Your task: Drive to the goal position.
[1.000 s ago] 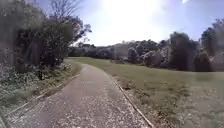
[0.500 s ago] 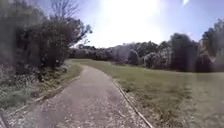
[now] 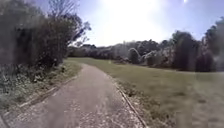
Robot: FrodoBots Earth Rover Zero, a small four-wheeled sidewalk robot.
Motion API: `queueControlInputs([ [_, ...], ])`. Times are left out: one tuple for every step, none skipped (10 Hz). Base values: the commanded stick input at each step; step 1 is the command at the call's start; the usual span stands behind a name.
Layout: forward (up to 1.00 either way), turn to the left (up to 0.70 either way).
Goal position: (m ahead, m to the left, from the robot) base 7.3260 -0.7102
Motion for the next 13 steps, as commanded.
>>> queueControlInputs([
  [0.0,0.0],
  [0.0,0.0],
  [0.0,0.45],
  [0.0,0.45],
  [0.0,0.45],
  [0.0,0.45],
  [0.0,0.45],
  [0.0,0.45],
  [0.0,0.45],
  [0.0,0.45],
  [0.0,0.18],
  [0.0,0.0],
  [0.0,0.0],
])
